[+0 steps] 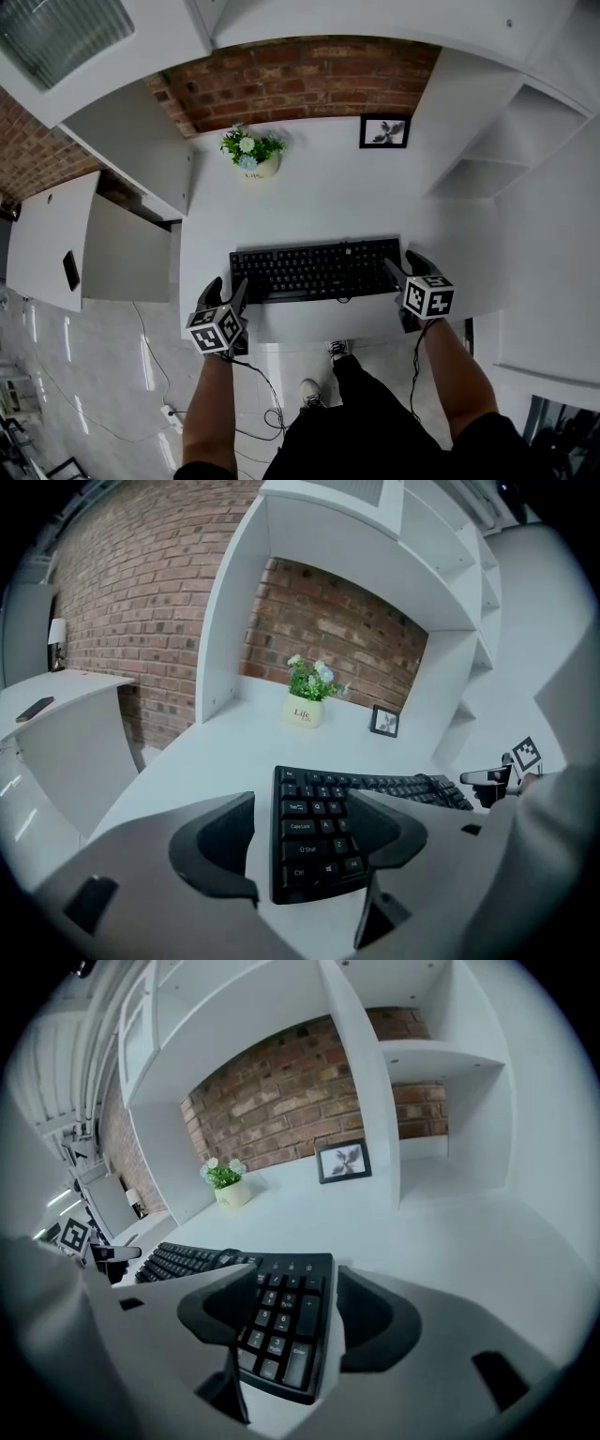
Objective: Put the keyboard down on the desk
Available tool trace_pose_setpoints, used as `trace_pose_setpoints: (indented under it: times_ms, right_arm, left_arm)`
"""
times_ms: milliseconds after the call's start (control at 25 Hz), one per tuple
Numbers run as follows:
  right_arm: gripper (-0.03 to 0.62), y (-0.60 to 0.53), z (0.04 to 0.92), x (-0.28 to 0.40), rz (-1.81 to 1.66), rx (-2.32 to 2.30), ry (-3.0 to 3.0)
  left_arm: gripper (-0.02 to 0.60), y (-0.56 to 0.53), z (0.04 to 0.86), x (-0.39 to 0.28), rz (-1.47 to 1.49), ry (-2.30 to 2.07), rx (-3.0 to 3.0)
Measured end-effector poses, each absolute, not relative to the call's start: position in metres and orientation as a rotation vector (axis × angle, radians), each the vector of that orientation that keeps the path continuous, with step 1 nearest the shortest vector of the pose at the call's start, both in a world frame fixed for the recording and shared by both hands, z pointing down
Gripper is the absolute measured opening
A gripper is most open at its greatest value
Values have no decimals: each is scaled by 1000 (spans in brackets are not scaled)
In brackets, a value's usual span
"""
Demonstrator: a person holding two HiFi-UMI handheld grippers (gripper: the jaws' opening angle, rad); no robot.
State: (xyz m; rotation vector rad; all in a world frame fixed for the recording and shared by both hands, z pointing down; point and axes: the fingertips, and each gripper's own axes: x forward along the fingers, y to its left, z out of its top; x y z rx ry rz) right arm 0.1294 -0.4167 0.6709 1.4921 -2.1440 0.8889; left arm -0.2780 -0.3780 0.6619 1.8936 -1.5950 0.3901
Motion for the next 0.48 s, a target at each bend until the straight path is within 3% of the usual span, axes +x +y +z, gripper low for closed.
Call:
trace_pose_setpoints:
  times_ms: [80, 200, 240, 480]
  right_arm:
    - [241, -414, 654, 131, 825, 1525, -2167]
    - [23, -408, 623, 131, 723, 1583, -2215]
    - [20, -405, 612, 129, 702, 1596, -2240]
    - [18, -369, 550, 104, 652, 1613, -2391]
  left_arm:
    - [325, -373, 649, -277, 379, -1609, 1929]
    - [325, -366, 624, -275, 352, -1633, 1994]
    - [307, -363, 615, -273, 338, -1637, 2019]
    - [67, -331, 560, -265, 268, -1649, 2147]
